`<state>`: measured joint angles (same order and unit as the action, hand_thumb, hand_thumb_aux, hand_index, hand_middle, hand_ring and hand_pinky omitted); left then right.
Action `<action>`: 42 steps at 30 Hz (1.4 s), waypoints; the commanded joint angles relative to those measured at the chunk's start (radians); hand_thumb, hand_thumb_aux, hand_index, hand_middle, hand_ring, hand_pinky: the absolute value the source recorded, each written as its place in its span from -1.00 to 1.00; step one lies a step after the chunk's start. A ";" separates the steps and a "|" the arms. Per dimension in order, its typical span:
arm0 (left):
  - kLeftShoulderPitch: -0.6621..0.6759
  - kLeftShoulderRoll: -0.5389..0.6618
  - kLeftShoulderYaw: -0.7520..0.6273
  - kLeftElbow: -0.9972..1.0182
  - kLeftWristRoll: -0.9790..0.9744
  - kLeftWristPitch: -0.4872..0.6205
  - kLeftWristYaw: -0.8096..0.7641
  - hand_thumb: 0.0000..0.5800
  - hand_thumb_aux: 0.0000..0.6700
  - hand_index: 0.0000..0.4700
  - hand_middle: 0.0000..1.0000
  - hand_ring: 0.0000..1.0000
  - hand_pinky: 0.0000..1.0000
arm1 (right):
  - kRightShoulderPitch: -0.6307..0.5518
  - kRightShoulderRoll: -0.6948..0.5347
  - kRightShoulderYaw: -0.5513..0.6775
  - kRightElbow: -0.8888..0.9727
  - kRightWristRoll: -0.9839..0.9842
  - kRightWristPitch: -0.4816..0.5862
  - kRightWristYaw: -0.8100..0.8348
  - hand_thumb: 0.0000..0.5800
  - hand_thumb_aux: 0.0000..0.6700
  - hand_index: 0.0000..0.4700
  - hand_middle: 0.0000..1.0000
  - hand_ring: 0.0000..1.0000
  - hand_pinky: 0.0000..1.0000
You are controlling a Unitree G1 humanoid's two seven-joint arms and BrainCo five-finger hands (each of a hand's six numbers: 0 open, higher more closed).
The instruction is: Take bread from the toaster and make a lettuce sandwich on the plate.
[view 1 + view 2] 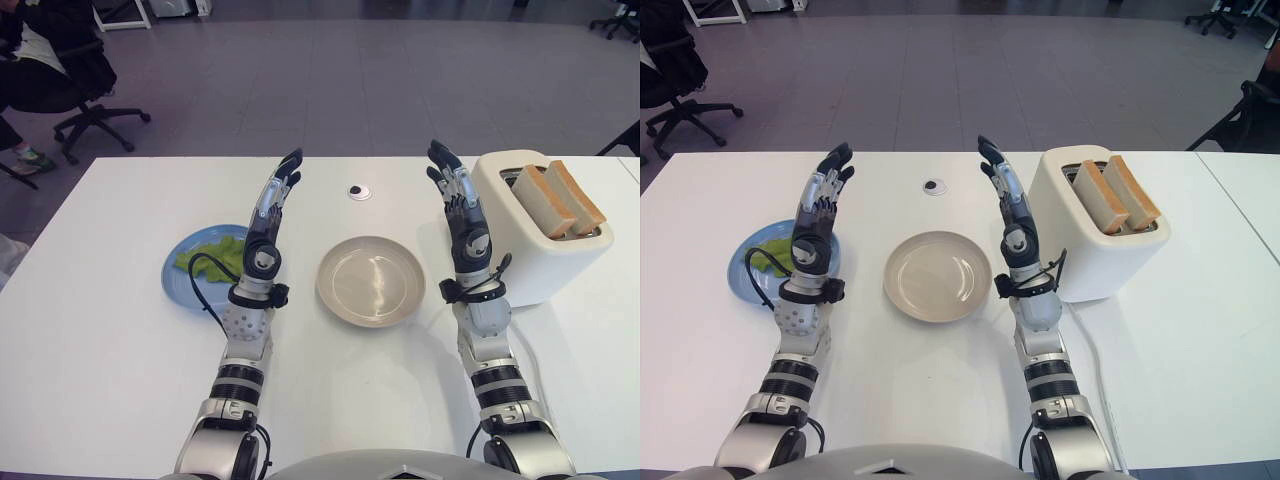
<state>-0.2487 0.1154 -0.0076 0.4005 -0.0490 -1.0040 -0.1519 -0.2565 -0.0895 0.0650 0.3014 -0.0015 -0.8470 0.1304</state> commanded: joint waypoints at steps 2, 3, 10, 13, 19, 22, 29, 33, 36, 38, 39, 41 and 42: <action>-0.005 -0.007 0.015 0.009 0.022 0.005 0.015 -1.00 -1.00 -1.00 -1.00 -1.00 -1.00 | -0.024 0.000 -0.008 0.004 -0.017 0.001 -0.003 -1.00 -1.00 -1.00 -1.00 -1.00 -1.00; -0.006 -0.008 0.016 0.011 0.023 0.004 0.015 -1.00 -1.00 -1.00 -1.00 -1.00 -1.00 | -0.025 0.000 -0.010 0.005 -0.020 0.000 -0.004 -1.00 -1.00 -1.00 -1.00 -1.00 -1.00; -0.012 -0.009 0.016 0.019 0.037 -0.002 0.013 -1.00 -1.00 -1.00 -1.00 -1.00 -1.00 | -0.033 -0.008 -0.014 0.015 -0.036 -0.004 -0.011 -1.00 -1.00 -1.00 -1.00 -1.00 -1.00; -0.013 -0.009 0.013 0.022 0.038 -0.006 0.010 -1.00 -1.00 -1.00 -1.00 -1.00 -1.00 | -0.032 -0.012 -0.014 0.015 -0.049 -0.006 -0.015 -1.00 -1.00 -1.00 -1.00 -1.00 -1.00; -0.014 -0.007 0.014 0.021 0.040 -0.009 0.010 -1.00 -1.00 -1.00 -1.00 -1.00 -1.00 | -0.023 -0.020 -0.023 -0.019 -0.074 -0.007 -0.023 -1.00 -1.00 -1.00 -1.00 -1.00 -1.00; -0.017 -0.005 0.015 0.024 0.040 -0.009 0.009 -1.00 -1.00 -1.00 -1.00 -1.00 -1.00 | 0.003 -0.062 -0.073 -0.176 -0.078 0.019 -0.032 -1.00 -1.00 -1.00 -1.00 -1.00 -1.00; -0.017 -0.001 0.017 0.027 0.031 -0.010 0.004 -1.00 -1.00 -1.00 -1.00 -1.00 -1.00 | 0.015 -0.255 -0.369 -0.302 -0.241 0.155 -0.158 -1.00 -1.00 -1.00 -1.00 -1.00 -1.00; -0.003 0.003 0.024 0.019 0.032 -0.016 0.007 -1.00 -1.00 -1.00 -1.00 -1.00 -1.00 | 0.050 -0.436 -0.484 -0.166 -0.445 0.273 -0.267 -1.00 -1.00 -1.00 -1.00 -1.00 -1.00; 0.001 0.006 0.021 0.022 0.027 -0.020 0.002 -1.00 -1.00 -1.00 -1.00 -1.00 -1.00 | 0.103 -0.558 -0.496 -0.048 -0.522 0.344 -0.283 -1.00 -1.00 -1.00 -1.00 -1.00 -1.00; 0.004 0.006 0.019 0.020 0.028 -0.023 0.002 -1.00 -1.00 -1.00 -1.00 -1.00 -1.00 | 0.124 -0.608 -0.454 0.023 -0.541 0.361 -0.259 -1.00 -1.00 -1.00 -1.00 -1.00 -1.00; 0.005 0.006 0.018 0.021 0.027 -0.024 0.002 -1.00 -1.00 -1.00 -1.00 -1.00 -1.00 | 0.133 -0.627 -0.430 0.058 -0.551 0.364 -0.248 -1.00 -1.00 -1.00 -1.00 -1.00 -1.00; 0.005 0.006 0.017 0.022 0.027 -0.025 0.001 -1.00 -1.00 -1.00 -1.00 -1.00 -1.00 | 0.146 -0.653 -0.383 0.117 -0.557 0.371 -0.228 -1.00 -1.00 -1.00 -1.00 -1.00 -1.00; 0.006 0.007 0.017 0.020 0.027 -0.025 0.000 -1.00 -1.00 -1.00 -1.00 -1.00 -1.00 | 0.149 -0.664 -0.361 0.149 -0.557 0.370 -0.223 -1.00 -1.00 -1.00 -1.00 -1.00 -1.00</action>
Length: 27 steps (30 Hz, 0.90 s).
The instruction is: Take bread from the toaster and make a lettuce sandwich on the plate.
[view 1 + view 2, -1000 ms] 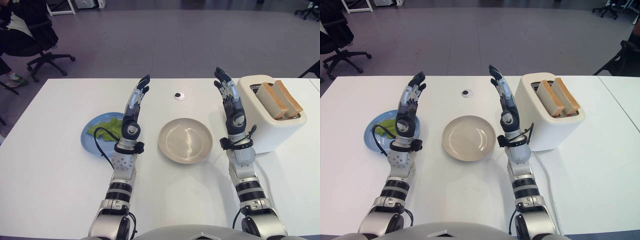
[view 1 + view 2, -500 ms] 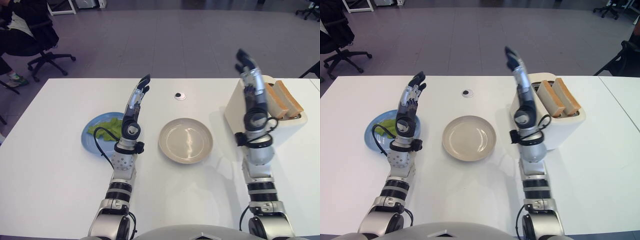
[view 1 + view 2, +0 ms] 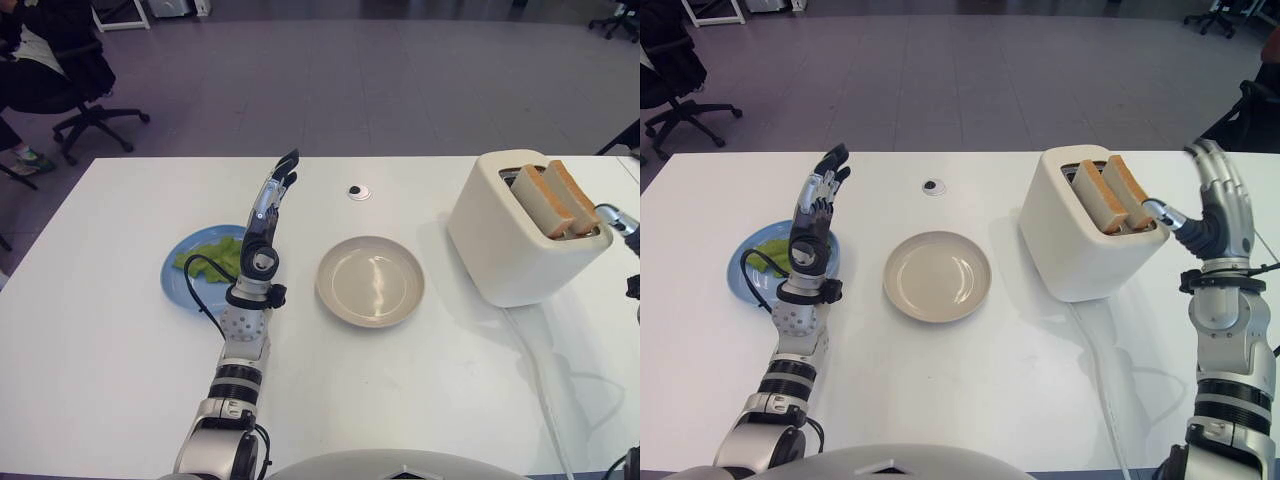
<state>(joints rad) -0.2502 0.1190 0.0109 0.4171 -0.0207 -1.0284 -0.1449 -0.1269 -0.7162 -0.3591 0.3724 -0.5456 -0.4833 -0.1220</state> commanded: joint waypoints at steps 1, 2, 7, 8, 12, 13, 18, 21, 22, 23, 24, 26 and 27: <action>0.008 0.004 -0.001 0.002 -0.002 0.000 -0.008 -1.00 -1.00 -1.00 -1.00 -1.00 -1.00 | 0.019 -0.046 0.080 0.104 -0.007 0.003 0.035 -1.00 -1.00 -1.00 -1.00 -1.00 -1.00; 0.009 0.005 -0.001 0.000 -0.002 0.001 -0.008 -1.00 -1.00 -1.00 -1.00 -1.00 -1.00 | 0.017 -0.052 0.094 0.124 -0.001 0.000 0.038 -1.00 -1.00 -1.00 -1.00 -1.00 -1.00; 0.011 0.004 -0.001 -0.001 0.001 0.001 -0.007 -1.00 -1.00 -1.00 -1.00 -1.00 -1.00 | 0.006 -0.069 0.157 0.163 0.025 -0.018 0.042 0.61 0.11 0.11 -1.00 -1.00 -1.00; 0.011 0.003 -0.001 -0.001 0.001 0.002 -0.007 -1.00 -1.00 -1.00 -1.00 -1.00 -1.00 | 0.005 -0.072 0.163 0.160 0.034 -0.023 0.038 0.69 0.21 0.21 -1.00 -1.00 -1.00; 0.011 0.002 0.000 0.001 0.001 -0.001 -0.005 -1.00 -1.00 -1.00 -1.00 -1.00 -1.00 | 0.004 -0.079 0.164 0.125 0.063 -0.041 0.010 1.00 1.00 1.00 -1.00 -1.00 -1.00; 0.011 0.002 -0.001 0.002 0.002 -0.001 -0.005 -1.00 -1.00 -1.00 -1.00 -1.00 -1.00 | 0.005 -0.080 0.162 0.113 0.072 -0.047 0.004 1.00 1.00 1.00 -1.00 -1.00 -1.00; 0.010 0.000 0.001 0.008 0.007 -0.004 -0.002 -1.00 -1.00 -1.00 -1.00 -1.00 -1.00 | -0.007 -0.074 0.128 0.061 0.122 -0.070 -0.038 1.00 1.00 1.00 -1.00 -1.00 -1.00; 0.004 0.000 0.003 0.014 0.007 -0.005 0.000 -1.00 -1.00 -1.00 -1.00 -1.00 -1.00 | -0.007 -0.070 0.091 0.033 0.162 -0.081 -0.062 1.00 1.00 1.00 0.51 0.51 0.51; 0.004 0.001 0.004 0.015 0.007 -0.005 0.001 -1.00 -1.00 -1.00 -1.00 -1.00 -1.00 | -0.007 -0.066 0.077 0.024 0.179 -0.087 -0.071 1.00 1.00 1.00 0.76 0.76 0.76; 0.003 0.002 0.005 0.016 0.008 -0.006 0.002 -1.00 -1.00 -1.00 -1.00 -1.00 -1.00 | -0.008 -0.062 0.064 0.012 0.200 -0.095 -0.073 1.00 1.00 1.00 1.00 1.00 1.00; 0.003 0.002 0.005 0.017 0.009 -0.006 0.003 -1.00 -1.00 -1.00 -1.00 -1.00 -1.00 | -0.008 -0.058 0.055 0.003 0.215 -0.098 -0.073 1.00 1.00 1.00 1.00 1.00 1.00; 0.004 0.003 0.007 0.017 0.010 -0.008 0.005 -1.00 -1.00 -1.00 -1.00 -1.00 -1.00 | -0.011 -0.056 0.053 0.001 0.222 -0.094 -0.074 1.00 1.00 1.00 1.00 1.00 1.00; 0.004 0.003 0.007 0.017 0.010 -0.008 0.006 -1.00 -1.00 -1.00 -1.00 -1.00 -1.00 | -0.012 -0.057 0.054 0.008 0.217 -0.087 -0.078 1.00 1.00 1.00 1.00 1.00 1.00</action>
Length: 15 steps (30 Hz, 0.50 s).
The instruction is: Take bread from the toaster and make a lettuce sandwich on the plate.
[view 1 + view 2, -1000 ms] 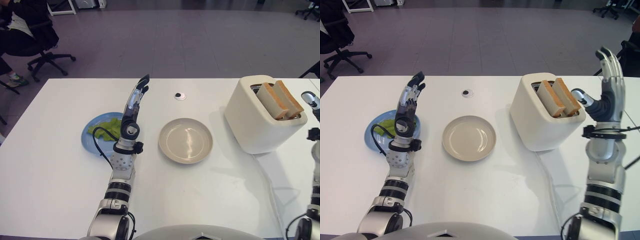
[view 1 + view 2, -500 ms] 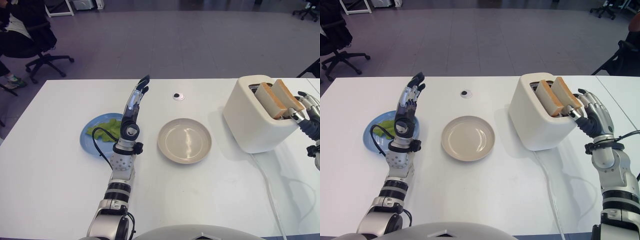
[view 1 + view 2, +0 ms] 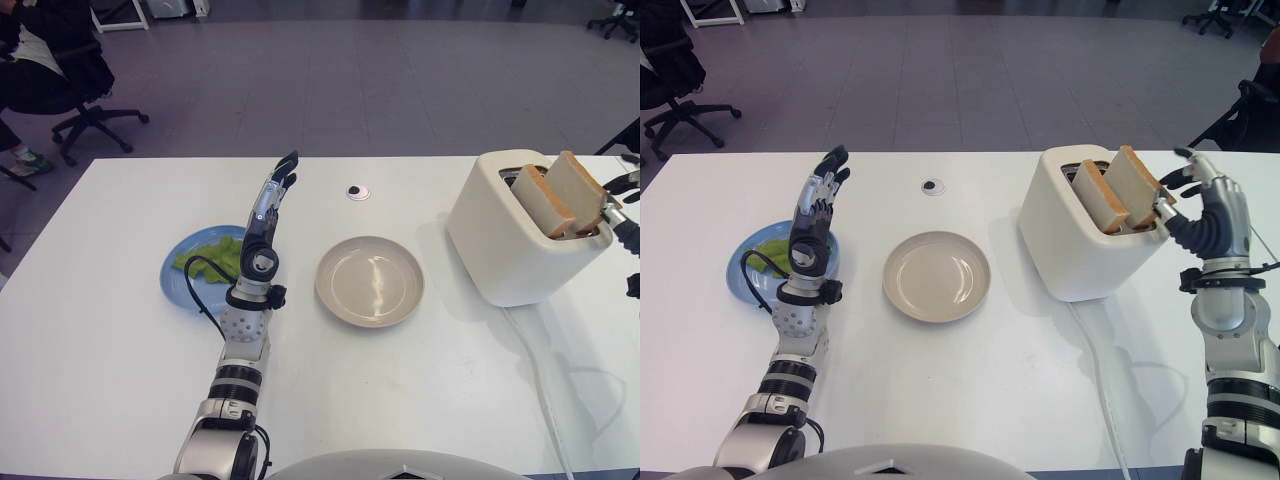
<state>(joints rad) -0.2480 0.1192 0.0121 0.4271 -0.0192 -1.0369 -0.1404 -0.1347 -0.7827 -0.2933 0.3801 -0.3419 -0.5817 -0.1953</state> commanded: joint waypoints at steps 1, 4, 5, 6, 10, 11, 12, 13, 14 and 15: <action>0.002 0.003 0.006 0.007 0.009 0.000 0.002 -1.00 -1.00 -1.00 -1.00 -1.00 -1.00 | -0.005 0.009 -0.010 0.007 0.010 0.018 -0.008 1.00 1.00 1.00 0.81 0.81 0.81; 0.001 0.006 0.005 0.011 0.008 -0.001 0.000 -1.00 -1.00 -1.00 -1.00 -1.00 -1.00 | 0.000 -0.001 -0.007 0.023 -0.003 0.034 -0.013 1.00 1.00 1.00 -1.00 -1.00 -1.00; 0.002 0.007 0.006 0.011 0.006 -0.002 0.000 -1.00 -1.00 -1.00 -1.00 -1.00 -1.00 | 0.000 -0.005 -0.005 0.029 -0.004 0.039 -0.011 1.00 1.00 1.00 -1.00 -1.00 -1.00; 0.002 0.009 0.006 0.012 0.006 -0.003 -0.001 -1.00 -1.00 -1.00 -1.00 -1.00 -1.00 | 0.001 -0.010 0.003 0.039 -0.007 0.042 -0.003 0.98 0.82 0.82 -1.00 -1.00 -1.00; 0.001 0.010 0.005 0.013 0.006 -0.004 -0.002 -1.00 -1.00 -1.00 -1.00 -1.00 -1.00 | 0.011 -0.023 0.052 0.075 -0.042 0.051 0.029 -1.00 -1.00 -1.00 -1.00 -1.00 -1.00; 0.001 0.011 0.005 0.014 0.006 -0.003 -0.002 -1.00 -1.00 -1.00 -1.00 -1.00 -1.00 | 0.012 -0.025 0.062 0.082 -0.048 0.050 0.037 -1.00 -1.00 -1.00 -1.00 -1.00 -1.00; 0.001 0.012 0.005 0.014 0.006 -0.003 -0.002 -1.00 -1.00 -1.00 -1.00 -1.00 -1.00 | 0.014 -0.027 0.073 0.087 -0.050 0.045 0.047 -1.00 -1.00 -1.00 -1.00 -1.00 -1.00; 0.001 0.012 0.005 0.014 0.006 -0.003 -0.003 -1.00 -1.00 -1.00 -1.00 -1.00 -1.00 | 0.018 -0.029 0.082 0.090 -0.048 0.037 0.060 -1.00 -1.00 -1.00 -1.00 -1.00 -1.00; 0.000 0.013 0.005 0.015 0.006 -0.003 -0.003 -1.00 -1.00 -1.00 -1.00 -1.00 -1.00 | 0.024 -0.030 0.090 0.091 -0.043 0.029 0.073 -1.00 -1.00 -1.00 -1.00 -1.00 -1.00; 0.000 0.014 0.005 0.015 0.005 -0.003 -0.004 -1.00 -1.00 -1.00 -1.00 -1.00 -1.00 | 0.029 -0.031 0.098 0.092 -0.040 0.023 0.084 -1.00 -1.00 -1.00 -1.00 -1.00 -1.00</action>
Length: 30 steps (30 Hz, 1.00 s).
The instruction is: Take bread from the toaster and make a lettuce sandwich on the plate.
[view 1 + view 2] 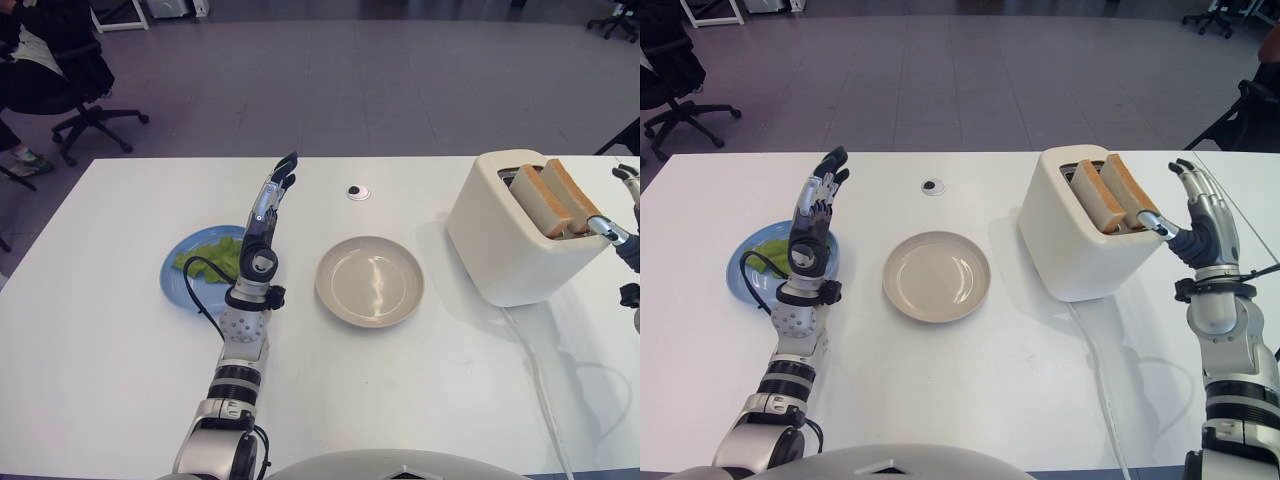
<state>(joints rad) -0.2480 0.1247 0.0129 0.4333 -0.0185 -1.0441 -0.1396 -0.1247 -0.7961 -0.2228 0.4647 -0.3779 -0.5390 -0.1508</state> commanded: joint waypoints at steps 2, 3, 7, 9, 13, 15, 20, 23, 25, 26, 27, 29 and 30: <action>0.002 0.009 0.004 0.007 0.005 0.005 -0.005 -1.00 -1.00 -1.00 -1.00 -1.00 -1.00 | 0.020 -0.017 0.042 0.019 -0.003 -0.028 0.056 -1.00 -1.00 -1.00 -1.00 -1.00 -1.00; 0.002 0.009 0.003 0.006 0.006 0.005 -0.004 -1.00 -1.00 -1.00 -1.00 -1.00 -1.00 | 0.019 -0.016 0.048 0.024 -0.002 -0.030 0.062 -1.00 -1.00 -1.00 -1.00 -1.00 -1.00; 0.001 0.009 0.001 0.007 0.007 0.005 -0.005 -1.00 -1.00 -1.00 -1.00 -1.00 -1.00 | 0.012 -0.013 0.066 0.041 -0.006 -0.038 0.072 0.12 -0.33 -0.33 -1.00 -1.00 -1.00; 0.000 0.009 0.001 0.010 0.007 0.004 -0.005 -1.00 -1.00 -1.00 -1.00 -1.00 -1.00 | 0.010 -0.015 0.073 0.048 -0.007 -0.041 0.072 0.59 0.09 0.09 -1.00 -1.00 -1.00; 0.000 0.009 0.001 0.011 0.008 0.003 -0.005 -1.00 -1.00 -1.00 -1.00 -1.00 -1.00 | 0.007 -0.016 0.072 0.045 0.001 -0.055 0.069 0.95 0.69 0.69 -1.00 -1.00 -1.00; 0.000 0.010 0.001 0.011 0.007 0.003 -0.005 -1.00 -1.00 -1.00 -1.00 -1.00 -1.00 | 0.006 -0.019 0.068 0.043 0.005 -0.059 0.062 1.00 1.00 1.00 -1.00 -1.00 -1.00; 0.001 0.010 -0.001 0.011 0.006 0.001 -0.007 -1.00 -1.00 -1.00 -1.00 -1.00 -1.00 | -0.004 -0.019 0.034 0.026 0.033 -0.072 0.026 1.00 1.00 1.00 -1.00 -1.00 -1.00; 0.000 0.010 0.000 0.009 0.007 0.002 -0.006 -1.00 -1.00 -1.00 -1.00 -1.00 -1.00 | -0.020 -0.008 -0.009 0.001 0.074 -0.077 -0.001 1.00 1.00 1.00 -1.00 -1.00 -1.00; -0.001 0.011 0.002 0.009 0.007 0.002 -0.005 -1.00 -1.00 -1.00 -1.00 -1.00 -1.00 | -0.041 0.016 -0.042 -0.044 0.141 -0.083 0.002 1.00 1.00 1.00 0.18 0.18 0.18; -0.002 0.012 0.004 0.009 0.010 0.001 -0.003 -1.00 -1.00 -1.00 -1.00 -1.00 -1.00 | -0.052 0.024 -0.052 -0.065 0.158 -0.087 0.001 1.00 1.00 1.00 0.89 0.89 0.89; -0.002 0.014 0.008 0.008 0.015 0.000 0.000 -1.00 -1.00 -1.00 -1.00 -1.00 -1.00 | -0.064 0.027 -0.065 -0.080 0.168 -0.094 -0.008 1.00 1.00 1.00 1.00 1.00 1.00; -0.006 0.021 0.018 0.008 0.018 -0.001 0.006 -1.00 -1.00 -1.00 -1.00 -1.00 -1.00 | -0.091 0.033 -0.089 -0.097 0.177 -0.100 -0.029 1.00 1.00 1.00 1.00 1.00 1.00; -0.009 0.025 0.023 0.012 0.016 -0.001 0.007 -1.00 -1.00 -1.00 -1.00 -1.00 -1.00 | -0.103 0.037 -0.099 -0.102 0.185 -0.103 -0.035 1.00 1.00 1.00 1.00 1.00 1.00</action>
<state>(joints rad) -0.2483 0.1361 0.0196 0.4355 -0.0106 -1.0469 -0.1365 -0.1932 -0.7729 -0.2938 0.3811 -0.2192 -0.6361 -0.1714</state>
